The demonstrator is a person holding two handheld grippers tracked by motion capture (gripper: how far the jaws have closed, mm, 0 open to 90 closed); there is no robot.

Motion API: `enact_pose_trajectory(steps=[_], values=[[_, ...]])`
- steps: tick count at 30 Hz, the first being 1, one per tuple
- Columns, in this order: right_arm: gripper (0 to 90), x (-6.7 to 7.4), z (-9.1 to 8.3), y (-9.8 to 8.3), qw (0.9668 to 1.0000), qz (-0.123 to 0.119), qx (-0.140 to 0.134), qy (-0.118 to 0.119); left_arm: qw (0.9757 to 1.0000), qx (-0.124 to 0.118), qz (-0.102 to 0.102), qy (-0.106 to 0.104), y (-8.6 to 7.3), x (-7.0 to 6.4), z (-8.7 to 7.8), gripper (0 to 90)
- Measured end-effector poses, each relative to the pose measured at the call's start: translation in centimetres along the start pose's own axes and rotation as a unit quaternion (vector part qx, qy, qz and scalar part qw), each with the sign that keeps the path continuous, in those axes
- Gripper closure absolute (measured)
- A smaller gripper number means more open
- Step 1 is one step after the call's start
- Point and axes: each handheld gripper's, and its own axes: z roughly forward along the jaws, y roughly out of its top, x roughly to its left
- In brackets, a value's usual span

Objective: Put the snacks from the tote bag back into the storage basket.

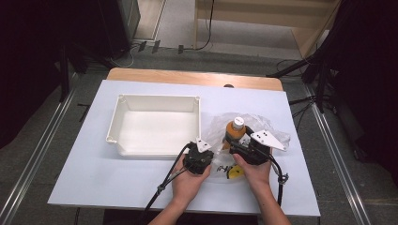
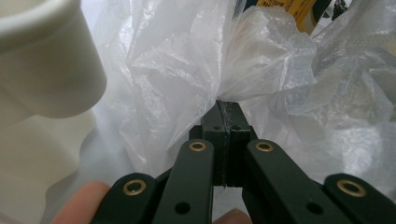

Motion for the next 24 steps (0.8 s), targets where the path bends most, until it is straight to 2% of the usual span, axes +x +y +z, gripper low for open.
enact_pose_trajectory(steps=[24], values=[[31.2,0.3,1.0,-0.3,1.0,0.005,0.007,-0.001,1.0,-0.001,0.002,0.001,0.0,-0.1,0.0,90.0]])
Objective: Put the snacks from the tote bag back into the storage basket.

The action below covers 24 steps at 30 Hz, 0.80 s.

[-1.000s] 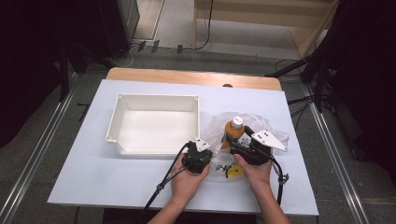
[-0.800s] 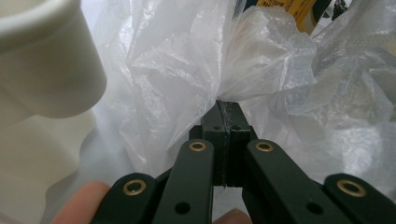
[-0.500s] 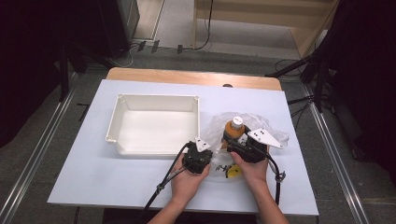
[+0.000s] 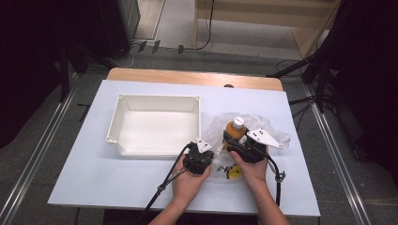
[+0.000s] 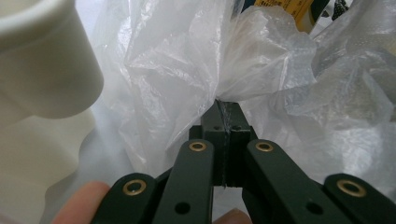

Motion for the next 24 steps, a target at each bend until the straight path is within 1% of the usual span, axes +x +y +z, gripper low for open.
enact_pose_trajectory(steps=[11,18,24], values=[[31.5,0.2,-0.4,0.2,0.9999,-0.009,0.003,-0.005,1.0,0.0,0.0,-0.001,0.0,0.0,0.0,90.0],[31.5,0.5,-1.1,0.9,0.9998,-0.012,-0.014,-0.002,1.0,0.001,0.0,-0.002,0.0,0.0,0.0,90.0],[31.6,0.6,-1.7,1.5,0.9996,-0.016,-0.024,-0.004,1.0,0.001,-0.001,-0.002,0.0,0.0,0.0,90.0]])
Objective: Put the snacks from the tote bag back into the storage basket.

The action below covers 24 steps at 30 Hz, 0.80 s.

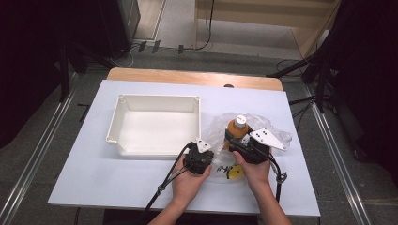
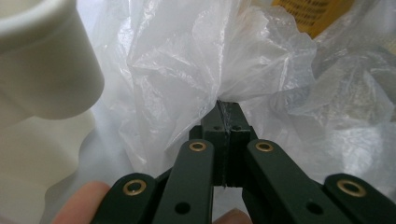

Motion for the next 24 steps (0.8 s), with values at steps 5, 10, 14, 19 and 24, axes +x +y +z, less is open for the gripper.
enact_pose_trajectory(steps=[5,10,14,19,24], values=[[31.6,0.0,-0.3,0.6,1.0,0.002,-0.002,-0.006,1.0,-0.001,-0.001,-0.002,0.0,0.0,0.0,90.0],[31.6,-0.1,-0.7,0.9,0.9999,0.002,-0.006,-0.008,1.0,-0.004,-0.002,-0.002,0.0,0.0,-0.1,90.0],[31.6,0.0,-0.9,1.1,0.9999,-0.001,-0.008,-0.009,0.9998,-0.016,-0.003,-0.007,-0.1,0.1,-0.3,86.3],[31.6,0.0,-0.9,1.0,0.9999,-0.001,-0.006,-0.01,0.9991,-0.035,-0.005,-0.023,-0.4,0.3,-0.9,76.5],[31.6,0.0,-1.0,1.1,0.9999,-0.001,-0.008,-0.009,0.9975,-0.057,-0.001,-0.041,-0.8,0.2,-1.7,66.7]])
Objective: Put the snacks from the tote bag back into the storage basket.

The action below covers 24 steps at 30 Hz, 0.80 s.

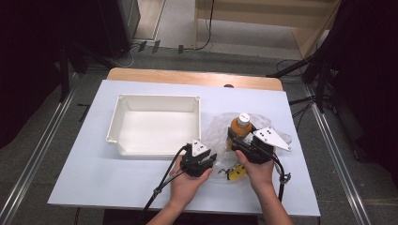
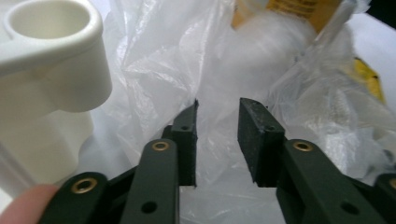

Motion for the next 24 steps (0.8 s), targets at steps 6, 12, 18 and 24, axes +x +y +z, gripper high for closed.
enact_pose_trajectory(steps=[6,12,18,24], values=[[31.6,0.0,0.0,-0.1,1.0,-0.002,0.002,0.0,0.9999,-0.013,0.009,-0.007,-0.4,0.1,-0.9,57.0],[31.5,-0.1,-0.1,0.1,1.0,-0.001,0.0,-0.001,0.9993,-0.021,0.014,-0.027,-0.9,0.7,-2.1,50.9],[31.6,-0.3,-0.3,0.3,1.0,0.001,-0.004,-0.001,0.9981,-0.052,0.023,-0.023,-1.5,0.9,-3.5,39.0],[31.5,-0.2,-0.3,0.4,1.0,0.0,-0.002,0.0,0.9965,-0.073,0.037,-0.016,-2.0,1.4,-5.0,25.5]])
